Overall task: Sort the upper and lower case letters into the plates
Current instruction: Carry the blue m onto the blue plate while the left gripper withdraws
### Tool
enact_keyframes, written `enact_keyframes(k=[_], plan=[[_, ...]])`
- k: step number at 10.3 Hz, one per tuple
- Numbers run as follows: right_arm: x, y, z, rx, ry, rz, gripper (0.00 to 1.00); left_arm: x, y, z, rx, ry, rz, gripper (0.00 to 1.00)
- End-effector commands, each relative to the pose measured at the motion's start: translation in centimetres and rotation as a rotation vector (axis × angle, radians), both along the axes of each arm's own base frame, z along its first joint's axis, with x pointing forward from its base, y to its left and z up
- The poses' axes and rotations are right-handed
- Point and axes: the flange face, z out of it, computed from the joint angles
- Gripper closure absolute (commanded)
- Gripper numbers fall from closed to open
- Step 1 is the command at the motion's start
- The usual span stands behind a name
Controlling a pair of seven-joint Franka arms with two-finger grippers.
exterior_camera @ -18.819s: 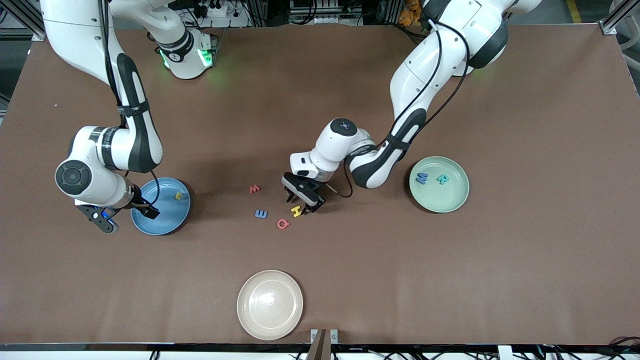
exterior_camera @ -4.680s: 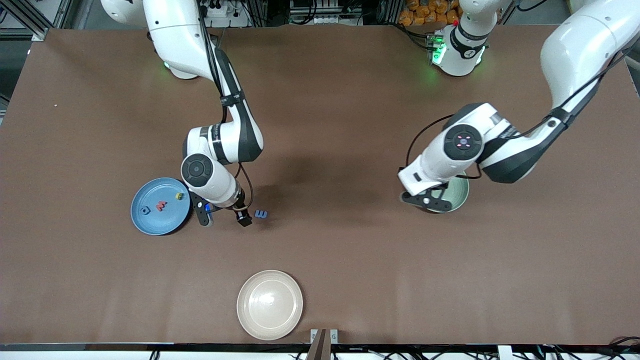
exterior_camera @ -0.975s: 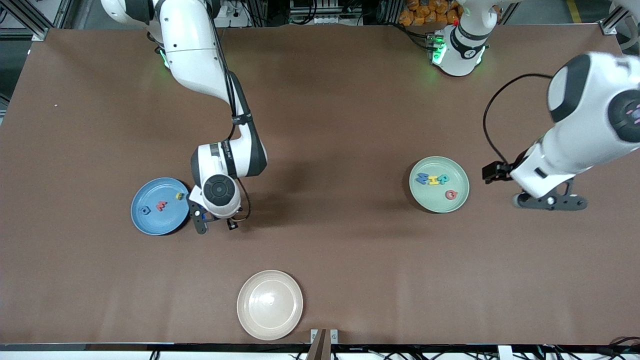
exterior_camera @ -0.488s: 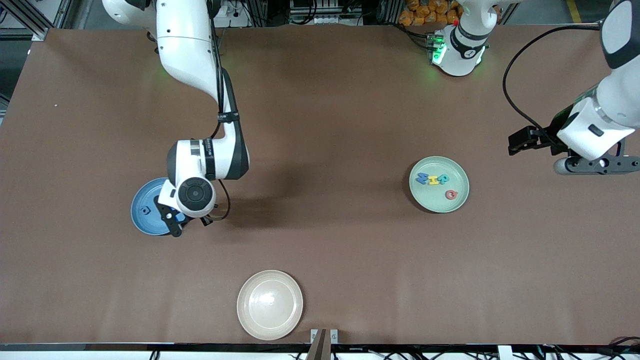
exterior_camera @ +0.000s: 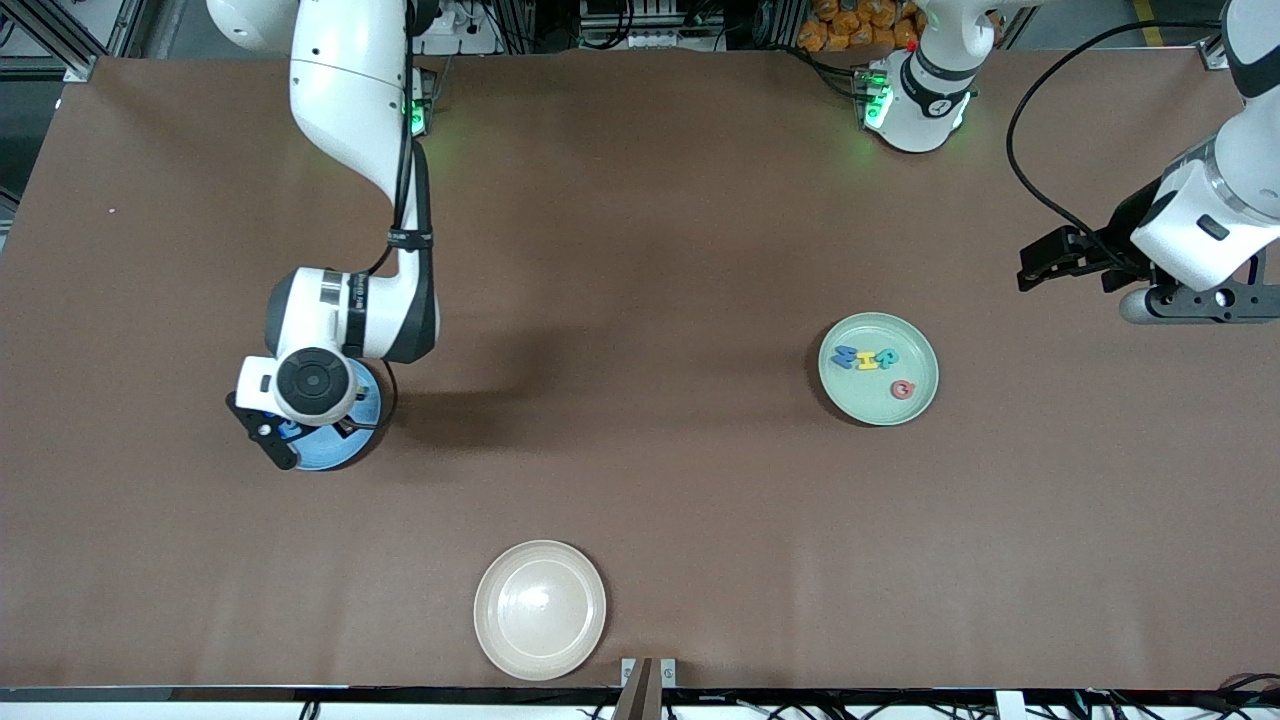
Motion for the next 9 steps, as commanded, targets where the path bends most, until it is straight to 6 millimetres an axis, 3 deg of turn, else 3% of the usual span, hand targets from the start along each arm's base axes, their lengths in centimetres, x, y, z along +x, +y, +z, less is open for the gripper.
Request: enact_keyframes(k=[1,3,6,9], plan=[[0.4,-1.1,0.8,0.075,-0.028,-0.026,0.00,-0.7,-0.5,0.6,-0.007,0.003,-0.011,0.00],[1.6,-2.9,2.3,0.135,-0.011,0.064,0.00,-0.7,-1.3,0.4,-0.006,0.007,-0.022,0.00],[2.6,-8.7,4.5,0.315,-0.036,0.196,0.00,-0.7,-1.0,0.4,0.001,0.005,-0.021,0.00],[2.5,-10.7,5.2,0.333,-0.008,0.280,0.00,-0.6,-1.0,0.4,0.012,0.004,-0.023,0.00]])
